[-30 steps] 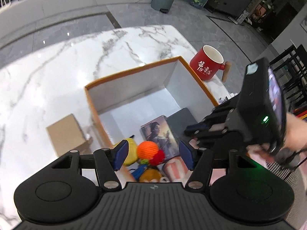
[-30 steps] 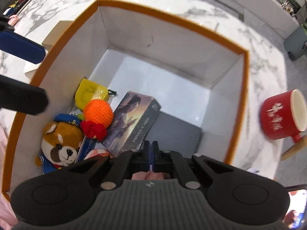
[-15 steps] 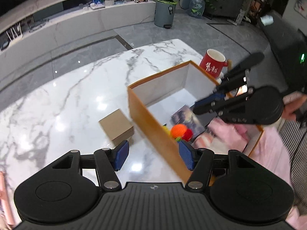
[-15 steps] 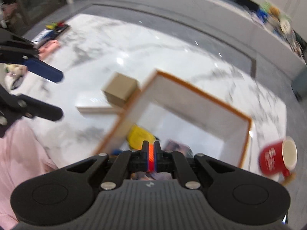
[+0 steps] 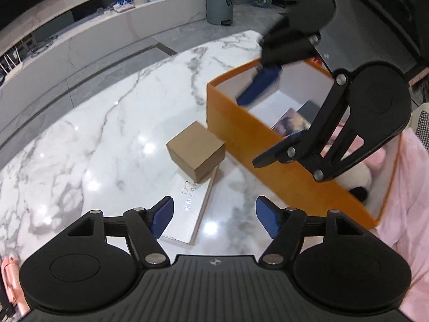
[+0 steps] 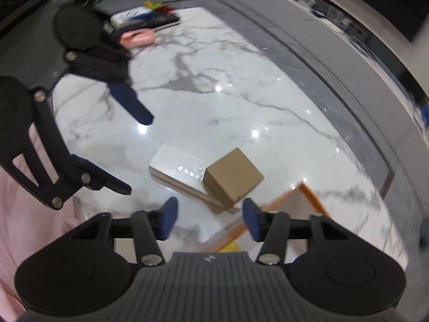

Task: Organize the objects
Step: 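Move both tools back toward the brown box and white glasses box, then grasp the white glasses box with left tool while right tool grasps the brown box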

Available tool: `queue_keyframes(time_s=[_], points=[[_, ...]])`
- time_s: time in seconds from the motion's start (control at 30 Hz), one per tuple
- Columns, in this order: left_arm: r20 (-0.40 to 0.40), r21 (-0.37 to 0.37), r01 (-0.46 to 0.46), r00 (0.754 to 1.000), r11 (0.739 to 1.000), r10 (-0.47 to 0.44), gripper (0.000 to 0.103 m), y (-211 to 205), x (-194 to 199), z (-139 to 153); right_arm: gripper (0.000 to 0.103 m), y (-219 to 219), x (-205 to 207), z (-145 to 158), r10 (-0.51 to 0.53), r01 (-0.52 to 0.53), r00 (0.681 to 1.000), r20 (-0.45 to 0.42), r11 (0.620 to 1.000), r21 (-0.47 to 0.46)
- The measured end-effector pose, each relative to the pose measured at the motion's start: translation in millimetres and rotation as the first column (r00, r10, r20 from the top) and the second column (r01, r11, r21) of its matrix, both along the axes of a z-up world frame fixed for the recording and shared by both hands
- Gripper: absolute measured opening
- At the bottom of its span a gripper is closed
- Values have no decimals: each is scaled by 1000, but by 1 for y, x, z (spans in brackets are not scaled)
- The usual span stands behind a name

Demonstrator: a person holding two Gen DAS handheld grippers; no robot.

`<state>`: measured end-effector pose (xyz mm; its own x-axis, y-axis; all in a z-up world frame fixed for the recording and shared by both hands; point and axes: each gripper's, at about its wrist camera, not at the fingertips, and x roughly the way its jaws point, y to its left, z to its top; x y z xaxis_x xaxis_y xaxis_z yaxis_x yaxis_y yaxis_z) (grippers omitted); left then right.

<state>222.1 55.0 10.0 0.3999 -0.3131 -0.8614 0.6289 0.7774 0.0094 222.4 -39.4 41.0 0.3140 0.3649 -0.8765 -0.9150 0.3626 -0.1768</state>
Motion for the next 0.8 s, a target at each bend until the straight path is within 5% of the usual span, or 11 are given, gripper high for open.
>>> queue_keyframes(time_s=[0.3, 0.8], points=[[-31, -3, 77, 997, 997, -77, 86, 5, 36, -48, 79, 51, 42, -42, 258, -251, 966, 2, 942, -224], [-62, 19, 146, 988, 989, -144, 87, -3, 68, -97, 82, 70, 84, -92, 319, -353, 936, -151, 868, -351]])
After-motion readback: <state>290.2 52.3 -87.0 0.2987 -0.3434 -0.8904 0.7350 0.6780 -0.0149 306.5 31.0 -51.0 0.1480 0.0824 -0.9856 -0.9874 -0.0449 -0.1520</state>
